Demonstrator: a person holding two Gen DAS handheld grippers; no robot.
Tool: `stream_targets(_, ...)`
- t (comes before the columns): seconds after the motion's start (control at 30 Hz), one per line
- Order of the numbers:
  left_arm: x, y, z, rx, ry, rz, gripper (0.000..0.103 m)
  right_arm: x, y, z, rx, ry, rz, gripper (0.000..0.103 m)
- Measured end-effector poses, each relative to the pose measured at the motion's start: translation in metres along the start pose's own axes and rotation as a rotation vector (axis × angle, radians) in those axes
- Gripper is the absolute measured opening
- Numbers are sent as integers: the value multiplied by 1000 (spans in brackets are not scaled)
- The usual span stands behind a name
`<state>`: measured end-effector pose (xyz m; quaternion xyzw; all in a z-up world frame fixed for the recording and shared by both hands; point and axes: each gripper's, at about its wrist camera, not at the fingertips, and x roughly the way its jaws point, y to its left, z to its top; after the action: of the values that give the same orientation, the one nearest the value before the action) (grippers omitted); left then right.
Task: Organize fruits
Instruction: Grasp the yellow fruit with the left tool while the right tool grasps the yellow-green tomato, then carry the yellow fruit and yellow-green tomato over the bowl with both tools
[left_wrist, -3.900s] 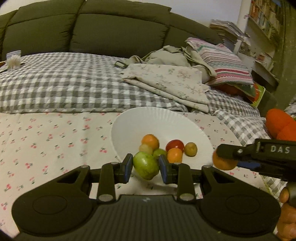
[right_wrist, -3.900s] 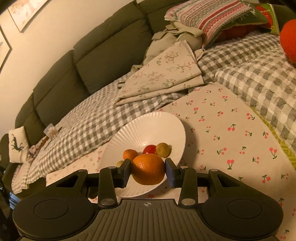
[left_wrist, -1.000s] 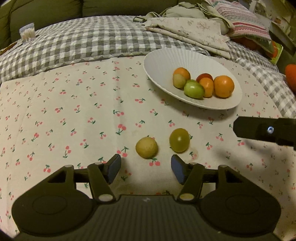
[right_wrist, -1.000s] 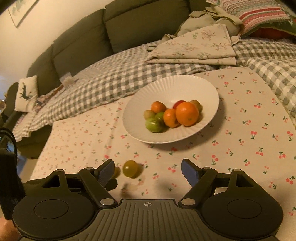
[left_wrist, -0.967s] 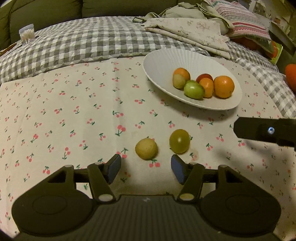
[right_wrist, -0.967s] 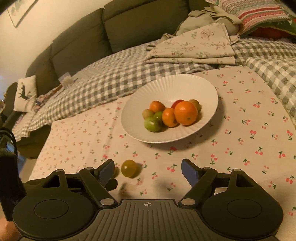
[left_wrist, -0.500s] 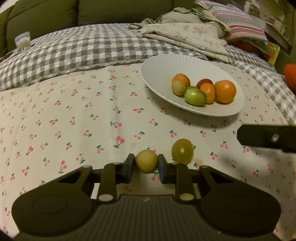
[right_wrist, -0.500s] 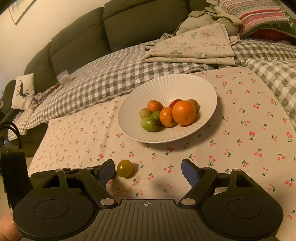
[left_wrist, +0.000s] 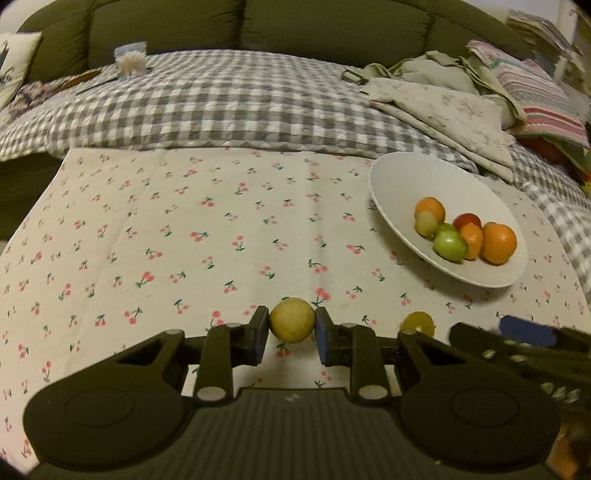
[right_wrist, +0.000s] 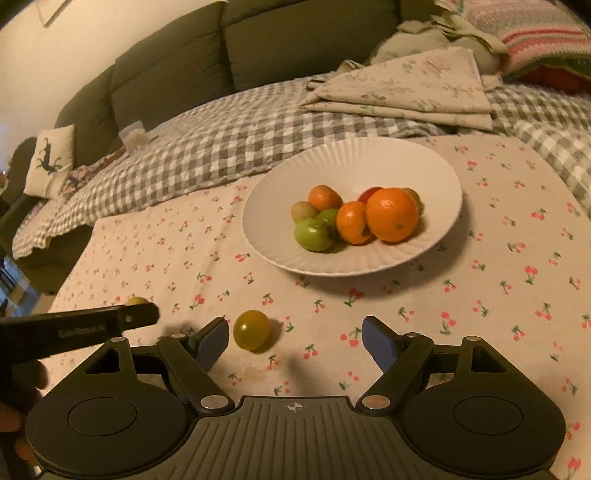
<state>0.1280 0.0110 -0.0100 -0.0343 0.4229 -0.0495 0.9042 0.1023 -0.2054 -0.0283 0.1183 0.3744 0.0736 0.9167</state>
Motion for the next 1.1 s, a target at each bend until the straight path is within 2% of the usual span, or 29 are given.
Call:
stream_targets(0.07, -1, 5, 2, -37, 3, -11, 25, 8, 3, -2, -13, -5, 2, 80)
stream_targets(0.27, -4, 13, 5, -77, -8, -15, 25, 22, 30, -11, -126, -19, 46, 68)
stream_targets(0.47, -2, 12, 5, -88, 0, -23, 25, 35, 42, -18, -183, -11, 20, 53)
stream_targets(0.53, -2, 12, 5, -84, -2, -20, 25, 37, 42, -19, -183, -12, 18, 39)
stream_targets(0.67, -2, 11, 4, -81, -1, -21, 25, 36, 43, -19, -195, -23, 11, 26)
stream_targets(1.1, -4, 6, 5, -57, -14, -25, 25, 28, 44, -13, -182, -25, 0, 26)
